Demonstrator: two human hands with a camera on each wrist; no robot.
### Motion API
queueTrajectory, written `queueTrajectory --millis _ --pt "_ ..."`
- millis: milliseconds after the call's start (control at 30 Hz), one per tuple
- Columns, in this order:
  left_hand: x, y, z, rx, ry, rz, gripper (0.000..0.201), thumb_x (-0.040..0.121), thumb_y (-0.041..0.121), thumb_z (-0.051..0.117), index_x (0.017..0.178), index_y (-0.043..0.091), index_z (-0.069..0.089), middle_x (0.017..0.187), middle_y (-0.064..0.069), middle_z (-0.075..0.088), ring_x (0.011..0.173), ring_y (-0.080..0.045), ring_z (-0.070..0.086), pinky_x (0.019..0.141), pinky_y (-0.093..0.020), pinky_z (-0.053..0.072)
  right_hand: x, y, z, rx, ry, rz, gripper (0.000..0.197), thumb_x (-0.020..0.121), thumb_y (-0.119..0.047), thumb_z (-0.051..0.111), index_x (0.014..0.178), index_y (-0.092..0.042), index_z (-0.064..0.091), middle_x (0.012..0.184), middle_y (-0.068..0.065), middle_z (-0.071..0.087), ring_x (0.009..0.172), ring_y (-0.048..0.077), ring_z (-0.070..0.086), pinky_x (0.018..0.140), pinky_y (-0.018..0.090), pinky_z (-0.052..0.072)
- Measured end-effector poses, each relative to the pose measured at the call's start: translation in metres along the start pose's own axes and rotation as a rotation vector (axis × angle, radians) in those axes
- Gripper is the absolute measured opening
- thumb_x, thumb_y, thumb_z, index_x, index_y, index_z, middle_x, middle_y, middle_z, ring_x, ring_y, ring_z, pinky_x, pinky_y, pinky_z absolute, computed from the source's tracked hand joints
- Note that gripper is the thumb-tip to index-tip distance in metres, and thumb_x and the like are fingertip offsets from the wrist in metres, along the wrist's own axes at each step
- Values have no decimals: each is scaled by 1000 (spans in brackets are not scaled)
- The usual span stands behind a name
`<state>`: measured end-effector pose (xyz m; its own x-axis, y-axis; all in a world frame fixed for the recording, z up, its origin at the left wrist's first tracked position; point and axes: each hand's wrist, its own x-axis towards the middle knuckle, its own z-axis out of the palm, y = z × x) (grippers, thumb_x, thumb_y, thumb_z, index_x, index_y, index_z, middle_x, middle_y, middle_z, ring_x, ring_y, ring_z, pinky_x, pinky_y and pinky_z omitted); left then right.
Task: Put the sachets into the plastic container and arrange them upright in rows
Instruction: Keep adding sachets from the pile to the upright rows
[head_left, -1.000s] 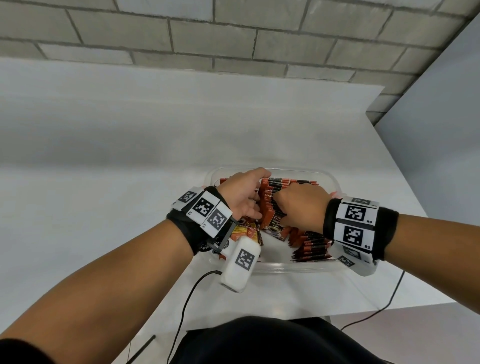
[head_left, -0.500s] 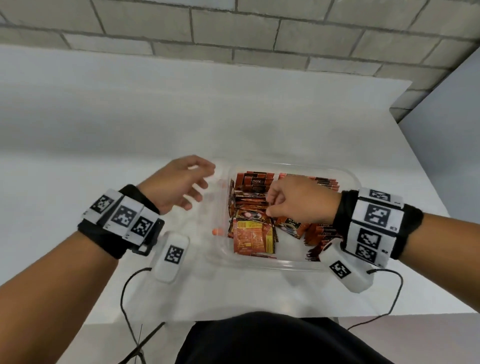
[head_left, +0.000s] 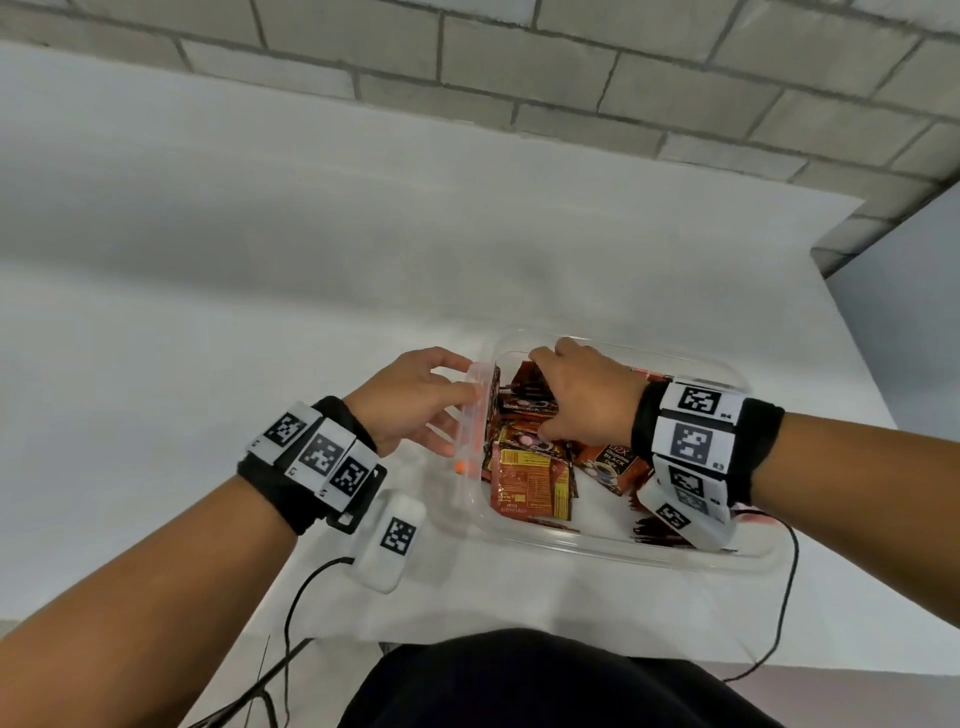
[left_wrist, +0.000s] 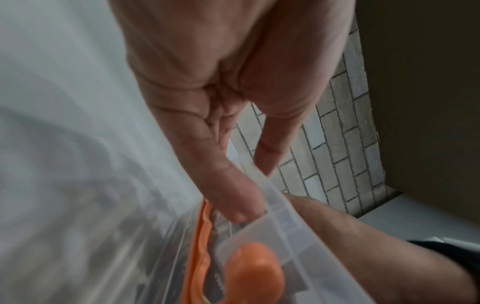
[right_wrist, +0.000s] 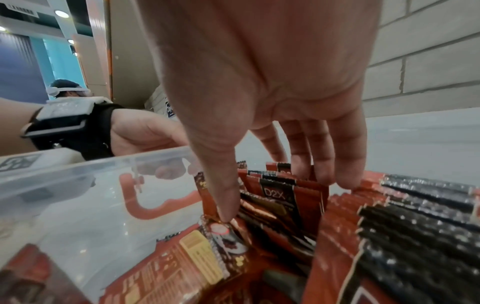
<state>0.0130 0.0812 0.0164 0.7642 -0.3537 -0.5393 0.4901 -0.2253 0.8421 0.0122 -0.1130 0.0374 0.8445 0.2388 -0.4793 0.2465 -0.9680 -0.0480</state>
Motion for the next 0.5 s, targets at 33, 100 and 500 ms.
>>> queueTrajectory --millis 33,100,500 --pt "1 -1 0 -5 1 2 35 88 14 65 121 12 54 81 -7 67 60 -19 64 50 -30 54 1 -2 1 -15 -16 -2 68 79 -38 74 130 -12 38 119 9 42 102 24 48 72 31 43" --pt "2 -2 0 -14 1 6 35 88 13 65 122 12 54 81 -7 67 59 -18 63 50 -29 53 3 -5 2 -33 -23 -6 65 78 -35 75 127 -11 39 121 10 38 98 24 48 69 31 41" --pt "6 -10 -3 -43 -9 31 34 88 17 66 120 15 55 82 -6 67 62 -17 63 49 -29 54 9 -1 -11 -15 7 -58 41 92 -32 59 125 -10 50 111 10 53 97 27 55 76 34 45"
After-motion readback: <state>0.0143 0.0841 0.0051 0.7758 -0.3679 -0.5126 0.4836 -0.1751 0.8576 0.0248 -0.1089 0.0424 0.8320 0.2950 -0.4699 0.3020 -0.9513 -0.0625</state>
